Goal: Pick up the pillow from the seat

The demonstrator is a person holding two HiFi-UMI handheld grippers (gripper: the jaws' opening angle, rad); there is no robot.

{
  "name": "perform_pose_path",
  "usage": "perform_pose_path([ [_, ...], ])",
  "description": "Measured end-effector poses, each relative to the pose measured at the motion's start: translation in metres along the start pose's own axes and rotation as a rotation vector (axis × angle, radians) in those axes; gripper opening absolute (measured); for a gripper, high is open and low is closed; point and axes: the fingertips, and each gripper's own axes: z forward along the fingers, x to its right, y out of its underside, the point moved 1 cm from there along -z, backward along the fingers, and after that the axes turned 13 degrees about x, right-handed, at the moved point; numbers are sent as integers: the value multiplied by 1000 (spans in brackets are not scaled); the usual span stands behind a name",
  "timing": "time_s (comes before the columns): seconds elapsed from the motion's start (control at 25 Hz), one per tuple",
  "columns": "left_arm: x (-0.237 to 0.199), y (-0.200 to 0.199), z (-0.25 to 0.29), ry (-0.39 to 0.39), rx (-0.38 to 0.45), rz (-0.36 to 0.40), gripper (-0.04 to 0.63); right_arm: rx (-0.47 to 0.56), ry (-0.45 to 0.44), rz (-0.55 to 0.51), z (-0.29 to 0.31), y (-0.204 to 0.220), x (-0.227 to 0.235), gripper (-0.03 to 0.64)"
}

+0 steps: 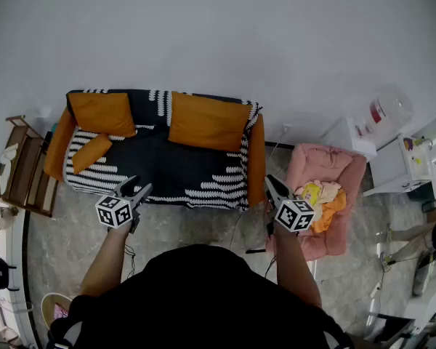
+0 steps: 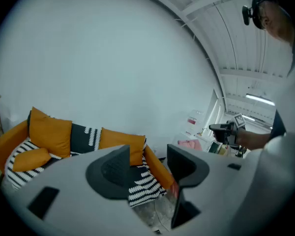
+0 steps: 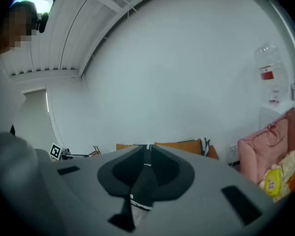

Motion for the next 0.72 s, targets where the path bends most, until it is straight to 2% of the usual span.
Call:
perform_pose_path([
  [0.32, 46, -4, 39, 9, 17, 29, 242, -34, -27, 0, -17, 3, 31, 43],
  [0.44, 61, -8, 48, 3, 21, 46, 239, 2, -30, 18, -20, -8, 46, 43],
  [0.56, 71, -7, 56, -5, 32, 41, 238, 34, -36, 53, -18, -17, 62, 45],
  [0.72, 83, -2, 62, -24, 40, 22, 238, 7, -72, 69, -16, -17, 74, 72],
])
